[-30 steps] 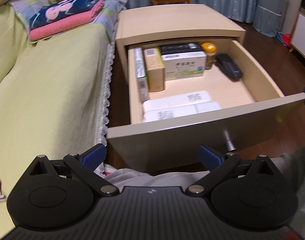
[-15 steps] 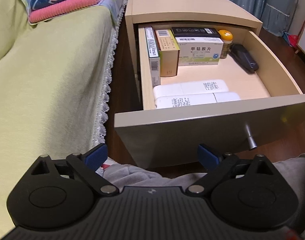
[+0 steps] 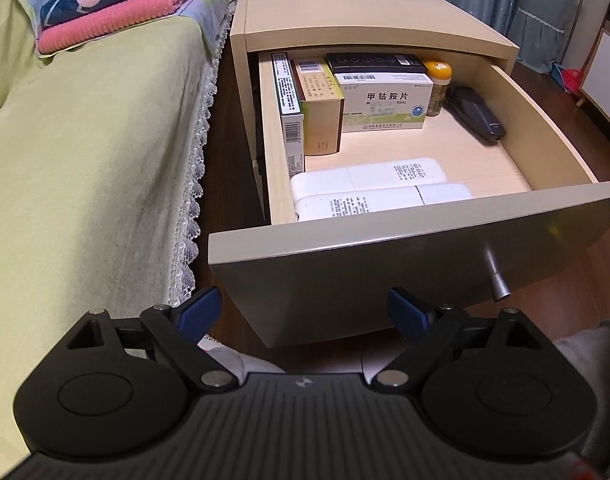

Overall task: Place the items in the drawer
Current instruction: 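Push the drawer front with the right tool toward the cabinet, then push the drawer further closed with the right tool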

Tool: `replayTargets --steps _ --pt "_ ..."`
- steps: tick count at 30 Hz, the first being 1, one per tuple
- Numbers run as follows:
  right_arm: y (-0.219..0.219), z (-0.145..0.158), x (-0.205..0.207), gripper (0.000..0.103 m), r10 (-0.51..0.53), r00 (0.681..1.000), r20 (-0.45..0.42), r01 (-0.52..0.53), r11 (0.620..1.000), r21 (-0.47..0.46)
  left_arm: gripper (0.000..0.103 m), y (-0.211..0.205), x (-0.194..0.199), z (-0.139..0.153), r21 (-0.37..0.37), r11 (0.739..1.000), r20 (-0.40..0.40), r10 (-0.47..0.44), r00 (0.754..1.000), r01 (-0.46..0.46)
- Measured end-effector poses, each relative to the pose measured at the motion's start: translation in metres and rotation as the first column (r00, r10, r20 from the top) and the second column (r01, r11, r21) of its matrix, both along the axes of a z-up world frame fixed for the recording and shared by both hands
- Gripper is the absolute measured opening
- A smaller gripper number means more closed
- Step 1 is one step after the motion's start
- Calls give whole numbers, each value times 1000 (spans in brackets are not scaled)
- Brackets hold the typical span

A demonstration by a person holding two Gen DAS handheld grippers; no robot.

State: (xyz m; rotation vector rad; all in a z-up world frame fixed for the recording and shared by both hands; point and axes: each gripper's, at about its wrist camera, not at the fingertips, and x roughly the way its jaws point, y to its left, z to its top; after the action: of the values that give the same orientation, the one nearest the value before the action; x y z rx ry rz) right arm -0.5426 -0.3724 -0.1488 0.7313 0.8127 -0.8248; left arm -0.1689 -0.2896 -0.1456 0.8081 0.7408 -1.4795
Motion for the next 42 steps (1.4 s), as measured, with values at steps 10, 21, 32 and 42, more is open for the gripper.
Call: replayTargets --steps 10,21,32,42 --pt "5 0 1 45 -20 1000 2 20 999 -35 83 -5 -1 -5 -26 1000 -15 7 1000 -7" --pt "17 -3 0 45 -38 999 3 38 997 -66 82 3 0 -7 -49 999 -18 14 1000 -15" --pt "23 -2 0 45 -45 999 9 46 995 -86 82 10 -3 -7 -56 998 -11 29 1000 -29" --pt "19 -1 -2 45 -49 999 16 51 993 -108 82 0 -4 -3 -57 998 2 39 999 -39"
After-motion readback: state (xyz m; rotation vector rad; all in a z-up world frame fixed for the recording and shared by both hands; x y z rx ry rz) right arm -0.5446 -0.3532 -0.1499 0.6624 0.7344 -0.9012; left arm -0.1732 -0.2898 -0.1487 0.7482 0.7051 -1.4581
